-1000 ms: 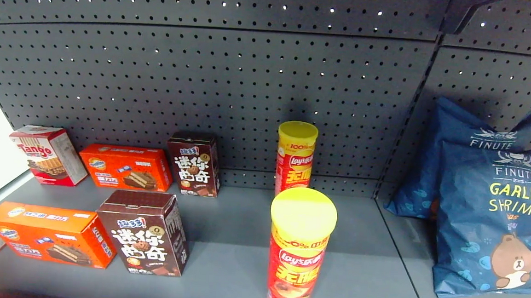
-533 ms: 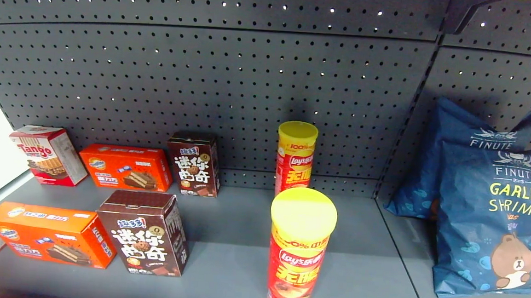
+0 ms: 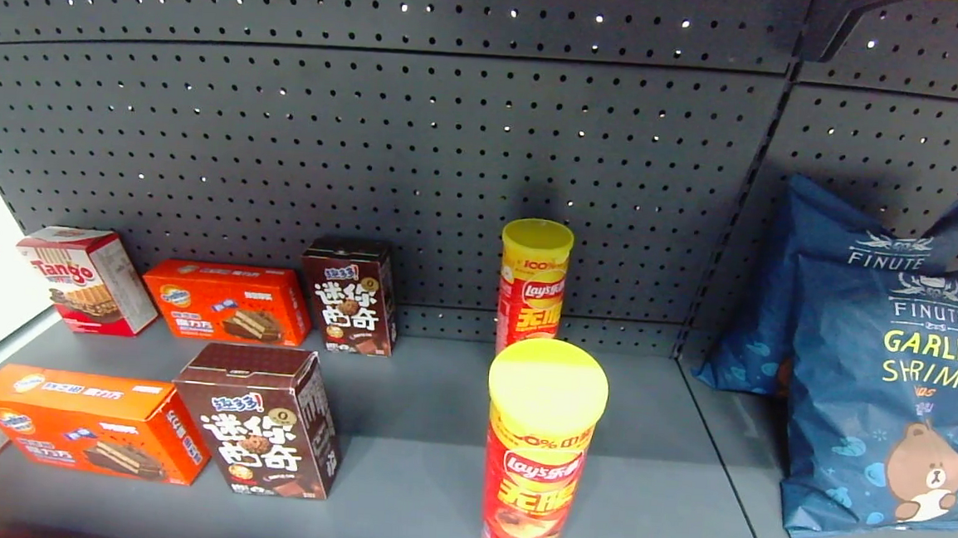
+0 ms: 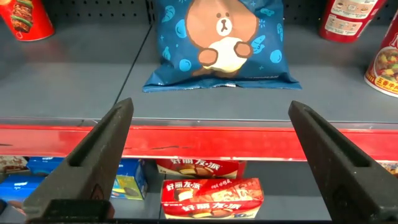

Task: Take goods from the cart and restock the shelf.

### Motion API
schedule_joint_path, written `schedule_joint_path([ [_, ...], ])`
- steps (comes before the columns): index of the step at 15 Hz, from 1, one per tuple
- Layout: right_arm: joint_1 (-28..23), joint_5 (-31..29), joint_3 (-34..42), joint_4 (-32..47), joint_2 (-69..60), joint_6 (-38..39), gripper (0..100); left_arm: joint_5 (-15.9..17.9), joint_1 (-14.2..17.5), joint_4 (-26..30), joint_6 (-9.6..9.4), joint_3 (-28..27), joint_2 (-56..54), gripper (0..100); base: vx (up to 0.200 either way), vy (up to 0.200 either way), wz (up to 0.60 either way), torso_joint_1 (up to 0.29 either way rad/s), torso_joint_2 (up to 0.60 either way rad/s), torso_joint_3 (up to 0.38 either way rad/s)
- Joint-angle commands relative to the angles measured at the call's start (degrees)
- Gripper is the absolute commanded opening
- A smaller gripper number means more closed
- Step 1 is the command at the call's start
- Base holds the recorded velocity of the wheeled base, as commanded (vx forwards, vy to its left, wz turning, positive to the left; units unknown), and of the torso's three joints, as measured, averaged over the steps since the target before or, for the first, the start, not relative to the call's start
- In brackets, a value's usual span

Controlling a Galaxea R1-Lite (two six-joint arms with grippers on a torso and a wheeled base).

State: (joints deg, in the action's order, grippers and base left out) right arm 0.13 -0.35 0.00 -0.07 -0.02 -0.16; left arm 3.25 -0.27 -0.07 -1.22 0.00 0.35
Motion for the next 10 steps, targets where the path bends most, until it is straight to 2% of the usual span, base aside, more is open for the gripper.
schedule_joint_path([
  [1, 0.0, 0.0, 0.0, 0.0, 0.0, 0.0, 100, -0.1, 0.0, 0.0, 0.16, 0.0, -0.2, 100, 0.000, 0.000, 0.00, 0.000, 0.00, 0.000],
  [5, 0.0, 0.0, 0.0, 0.0, 0.0, 0.0, 100, 0.2, 0.0, 0.0, -0.36, 0.0, -0.2, 100, 0.000, 0.000, 0.00, 0.000, 0.00, 0.000],
  [10, 0.0, 0.1, 0.0, 0.0, 0.0, -0.1, 100, 0.1, 0.0, 0.0, 0.08, 0.0, -0.2, 100, 0.000, 0.000, 0.00, 0.000, 0.00, 0.000],
])
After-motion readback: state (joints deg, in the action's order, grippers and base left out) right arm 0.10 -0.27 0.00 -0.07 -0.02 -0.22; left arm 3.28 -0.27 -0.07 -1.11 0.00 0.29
